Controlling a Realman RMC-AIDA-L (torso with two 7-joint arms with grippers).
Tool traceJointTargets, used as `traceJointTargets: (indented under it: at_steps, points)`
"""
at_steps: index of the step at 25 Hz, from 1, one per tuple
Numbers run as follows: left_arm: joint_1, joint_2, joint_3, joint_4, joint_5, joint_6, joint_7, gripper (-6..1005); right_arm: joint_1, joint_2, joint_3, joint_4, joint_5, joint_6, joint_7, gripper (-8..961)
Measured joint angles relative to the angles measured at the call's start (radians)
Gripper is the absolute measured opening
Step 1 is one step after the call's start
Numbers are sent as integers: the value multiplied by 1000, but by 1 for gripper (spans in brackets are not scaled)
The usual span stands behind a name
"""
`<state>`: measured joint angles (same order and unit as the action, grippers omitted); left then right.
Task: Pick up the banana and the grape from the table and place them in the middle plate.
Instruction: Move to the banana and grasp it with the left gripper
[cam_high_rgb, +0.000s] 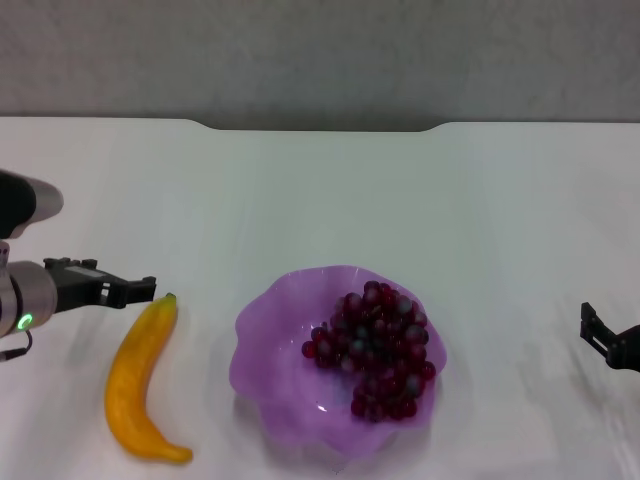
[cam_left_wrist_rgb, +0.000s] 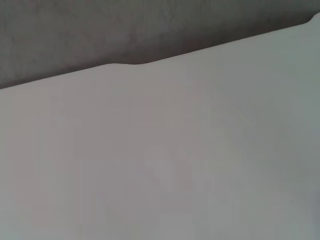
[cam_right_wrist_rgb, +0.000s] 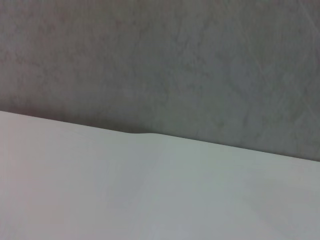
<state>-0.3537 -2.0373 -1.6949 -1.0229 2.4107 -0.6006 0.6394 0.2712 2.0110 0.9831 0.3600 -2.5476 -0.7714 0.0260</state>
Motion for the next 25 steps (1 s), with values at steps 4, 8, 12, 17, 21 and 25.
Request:
traceJointTargets:
  at_steps: [4, 8, 12, 17, 21, 25]
  points:
    - [43, -3, 20, -118, 58, -48, -67, 907, 3, -1, 0, -2, 1, 0, 0, 850]
    - [67, -4, 51, -193, 147, -102, -138, 906, 6, -2, 0, -3, 2, 18, 1, 850]
    - [43, -2, 47, -201, 262, -210, -210, 906, 8, -2, 0, -2, 1, 25, 0, 850]
    - [49, -4, 72, -221, 299, -287, -249, 906, 9, -2, 0, -2, 3, 25, 1, 851]
    - [45, -3, 87, -258, 299, -359, -284, 906, 8, 0, 0, -3, 3, 25, -3, 851]
    - [35, -3, 87, -264, 297, -386, -311, 907, 8, 0, 0, -3, 2, 25, -3, 851]
